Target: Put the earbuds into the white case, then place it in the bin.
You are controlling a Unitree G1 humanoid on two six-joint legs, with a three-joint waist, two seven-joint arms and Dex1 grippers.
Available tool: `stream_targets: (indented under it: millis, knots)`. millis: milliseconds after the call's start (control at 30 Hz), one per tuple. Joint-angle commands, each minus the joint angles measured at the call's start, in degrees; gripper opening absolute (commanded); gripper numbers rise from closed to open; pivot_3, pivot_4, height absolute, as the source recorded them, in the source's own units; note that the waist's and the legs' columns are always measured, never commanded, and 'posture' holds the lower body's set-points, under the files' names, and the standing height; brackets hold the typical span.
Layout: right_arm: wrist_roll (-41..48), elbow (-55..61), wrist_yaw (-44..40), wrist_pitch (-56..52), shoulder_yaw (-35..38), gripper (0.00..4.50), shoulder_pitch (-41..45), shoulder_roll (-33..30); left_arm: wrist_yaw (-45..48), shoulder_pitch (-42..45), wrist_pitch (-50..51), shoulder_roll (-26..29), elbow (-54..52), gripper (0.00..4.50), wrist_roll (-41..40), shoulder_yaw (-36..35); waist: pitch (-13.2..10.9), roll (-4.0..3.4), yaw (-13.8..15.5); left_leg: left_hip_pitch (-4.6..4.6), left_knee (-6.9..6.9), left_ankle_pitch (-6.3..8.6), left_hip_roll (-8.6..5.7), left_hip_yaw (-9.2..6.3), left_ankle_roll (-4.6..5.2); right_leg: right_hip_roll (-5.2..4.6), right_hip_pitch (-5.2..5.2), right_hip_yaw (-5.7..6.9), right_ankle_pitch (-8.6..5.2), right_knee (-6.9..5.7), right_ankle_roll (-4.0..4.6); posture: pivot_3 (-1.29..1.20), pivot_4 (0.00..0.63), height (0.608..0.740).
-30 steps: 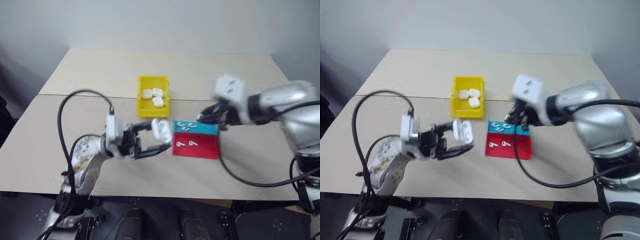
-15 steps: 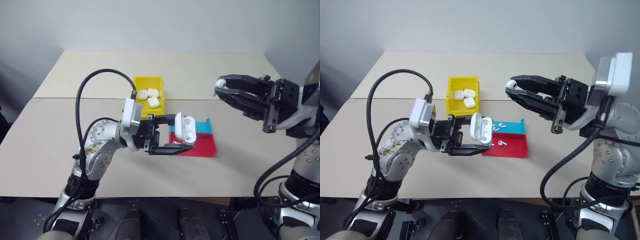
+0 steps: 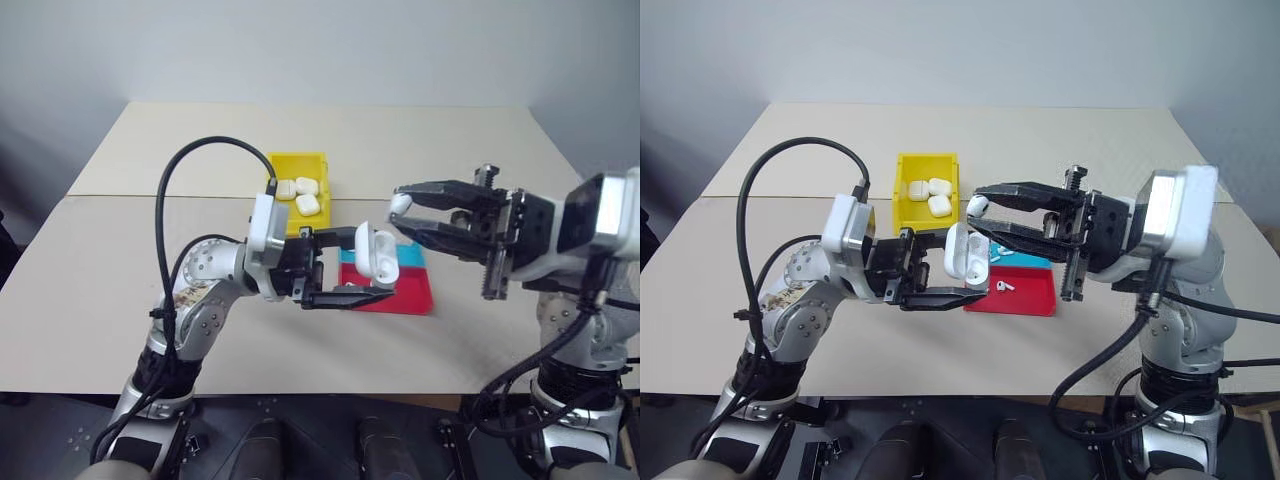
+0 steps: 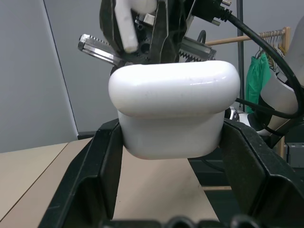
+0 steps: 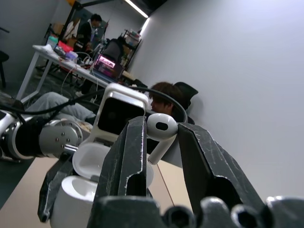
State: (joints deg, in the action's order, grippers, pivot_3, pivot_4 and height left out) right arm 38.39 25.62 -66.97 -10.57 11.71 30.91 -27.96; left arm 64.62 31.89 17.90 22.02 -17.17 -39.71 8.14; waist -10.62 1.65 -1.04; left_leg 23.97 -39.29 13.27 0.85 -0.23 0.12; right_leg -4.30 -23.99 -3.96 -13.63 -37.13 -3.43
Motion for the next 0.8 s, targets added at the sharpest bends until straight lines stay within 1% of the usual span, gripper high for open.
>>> stream_targets:
  millis: [33,267,800]
  knots:
    - [-0.2,-0.2,-0.8,3.0,-0.2,1.25,-0.2,-1.4,0.0,0.2,-0.6,0.2,-2.2,2.76,-0.2,-0.9,0.0,0.00,0.0,0.01,0.00,0.00,0.00,0.00,0.00,0.00,0.00,0.00,0.00,0.01,0.00,0.00,0.150,0.740]
    - [-0.5,-0.9,-0.9,4.2,-1.6,1.25,-1.7,-3.4,0.4,-0.2,-1.1,0.7,-2.2,2.76,0.1,-1.0,0.0,0.00,0.0,0.00,0.00,0.00,0.00,0.00,0.00,0.00,0.00,0.00,0.00,0.00,0.00,0.00,0.150,0.740]
    - [-2.2,-2.3,-1.2,7.2,-3.7,1.25,-3.0,-4.5,1.4,-0.1,-1.6,0.2,-1.5,2.76,1.0,0.0,0.0,0.00,0.1,0.00,0.00,0.00,0.00,0.00,0.00,0.00,0.01,0.00,0.00,0.00,0.00,0.00,0.150,0.740]
